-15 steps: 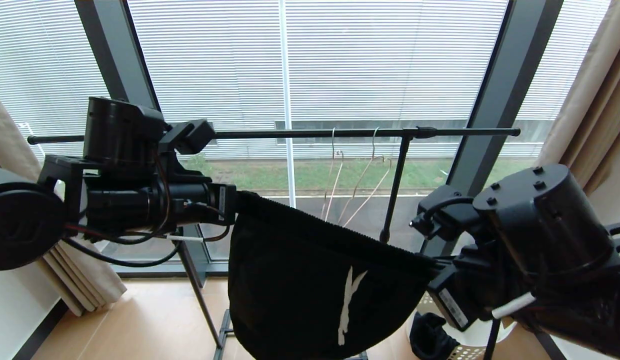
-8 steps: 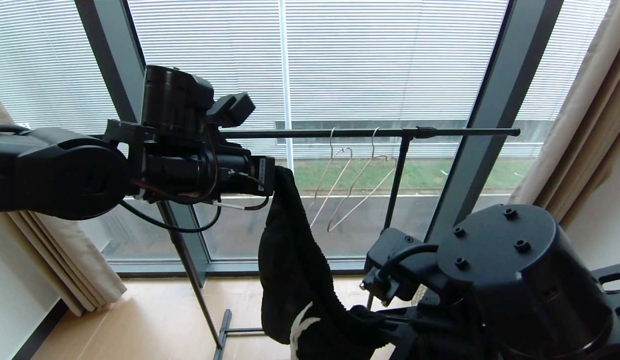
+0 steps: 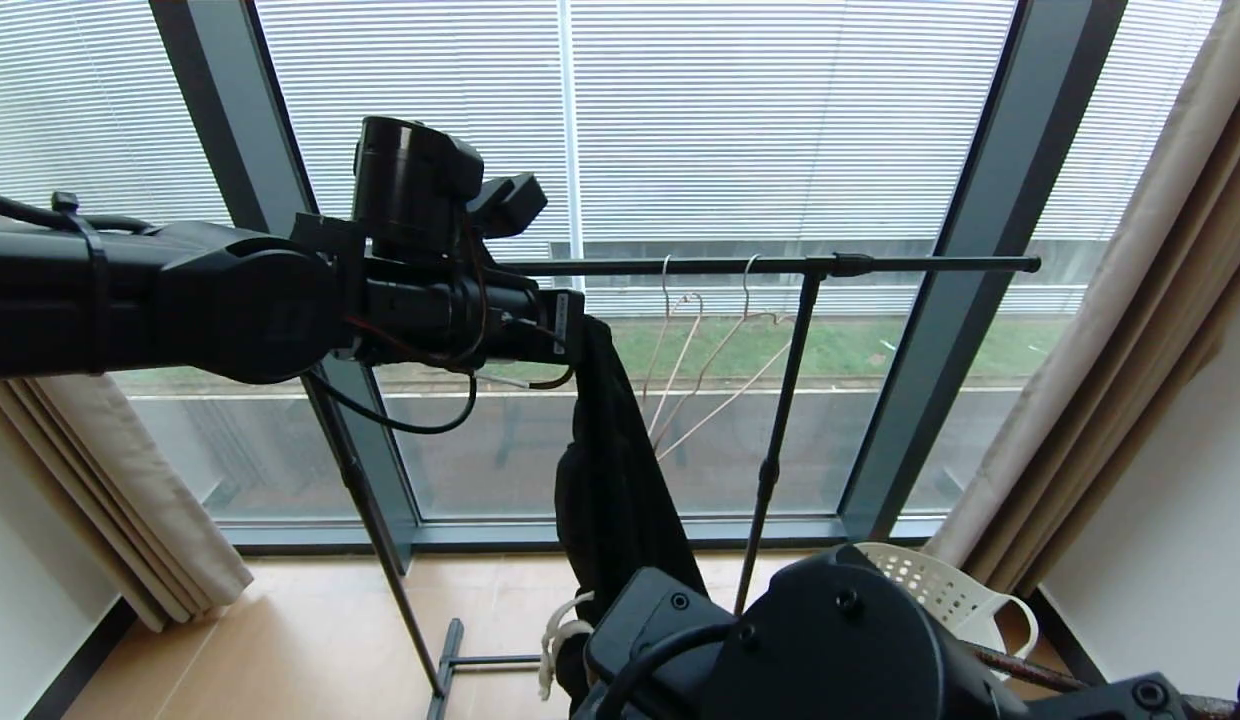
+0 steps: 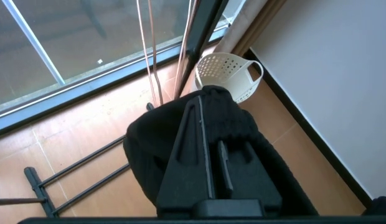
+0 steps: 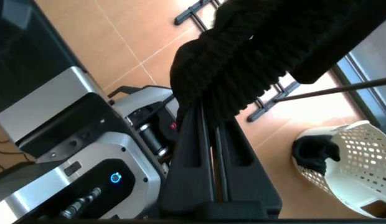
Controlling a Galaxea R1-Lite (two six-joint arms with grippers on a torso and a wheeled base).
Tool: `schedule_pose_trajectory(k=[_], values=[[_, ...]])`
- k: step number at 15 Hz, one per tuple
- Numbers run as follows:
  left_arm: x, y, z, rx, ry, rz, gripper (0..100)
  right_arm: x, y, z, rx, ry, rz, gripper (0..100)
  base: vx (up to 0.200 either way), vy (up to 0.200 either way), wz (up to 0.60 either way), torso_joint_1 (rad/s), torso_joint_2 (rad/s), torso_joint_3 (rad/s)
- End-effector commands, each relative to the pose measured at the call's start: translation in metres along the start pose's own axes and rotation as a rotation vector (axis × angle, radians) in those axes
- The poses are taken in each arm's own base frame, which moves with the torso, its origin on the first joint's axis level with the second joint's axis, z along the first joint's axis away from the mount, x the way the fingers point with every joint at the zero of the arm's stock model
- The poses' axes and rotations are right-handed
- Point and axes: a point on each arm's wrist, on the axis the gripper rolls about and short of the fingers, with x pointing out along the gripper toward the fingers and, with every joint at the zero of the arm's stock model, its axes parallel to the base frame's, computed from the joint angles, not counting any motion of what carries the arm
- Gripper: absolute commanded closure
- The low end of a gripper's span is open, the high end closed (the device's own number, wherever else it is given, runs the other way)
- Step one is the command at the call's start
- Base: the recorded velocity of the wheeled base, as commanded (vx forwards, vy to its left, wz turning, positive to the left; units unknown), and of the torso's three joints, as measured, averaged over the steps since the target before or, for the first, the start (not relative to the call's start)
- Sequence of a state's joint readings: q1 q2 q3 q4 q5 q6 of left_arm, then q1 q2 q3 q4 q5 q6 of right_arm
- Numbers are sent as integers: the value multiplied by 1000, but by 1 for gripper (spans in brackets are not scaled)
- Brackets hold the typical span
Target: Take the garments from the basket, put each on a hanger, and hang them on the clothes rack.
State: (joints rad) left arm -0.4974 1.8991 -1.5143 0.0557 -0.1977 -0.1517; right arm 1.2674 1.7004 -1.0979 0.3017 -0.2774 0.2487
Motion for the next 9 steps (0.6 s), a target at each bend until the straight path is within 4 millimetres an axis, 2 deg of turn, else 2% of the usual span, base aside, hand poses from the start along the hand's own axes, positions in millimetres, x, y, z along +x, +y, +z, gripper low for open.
schedule_pose_trajectory(k=[1,4,8,9], values=[[7,3,0,-2,0,5,100,3,9,-1,-22,8,17,100,0,0,0,0,0,0],[13,1,2,2,-3,-3,100,22,33,14,118,3,38,100,0,0,0,0,0,0],[14,0,1,2,2,-4,100,32,38,20,203,-4,36,100,0,0,0,0,0,0],[14,1,0,1,7,-3,100,28,28,20,242,-16,10,100,0,0,0,0,0,0]])
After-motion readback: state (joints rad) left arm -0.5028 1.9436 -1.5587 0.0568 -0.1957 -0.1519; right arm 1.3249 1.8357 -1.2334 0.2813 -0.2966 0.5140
